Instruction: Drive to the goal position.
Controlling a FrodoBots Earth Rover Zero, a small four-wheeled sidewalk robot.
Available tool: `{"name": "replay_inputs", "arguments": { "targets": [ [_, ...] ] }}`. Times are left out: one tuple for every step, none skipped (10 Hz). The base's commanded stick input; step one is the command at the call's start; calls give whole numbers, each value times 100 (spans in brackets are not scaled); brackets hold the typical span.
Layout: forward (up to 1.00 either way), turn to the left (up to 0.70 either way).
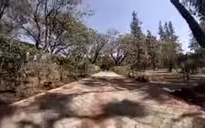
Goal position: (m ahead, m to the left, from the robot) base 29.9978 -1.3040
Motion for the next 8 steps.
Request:
{"name": "replay_inputs", "arguments": {
  "targets": [
    [100,0],
    [100,0],
    [100,0],
    [100,0],
    [100,0],
    [100,0],
    [100,0],
    [100,0]
  ]
}}
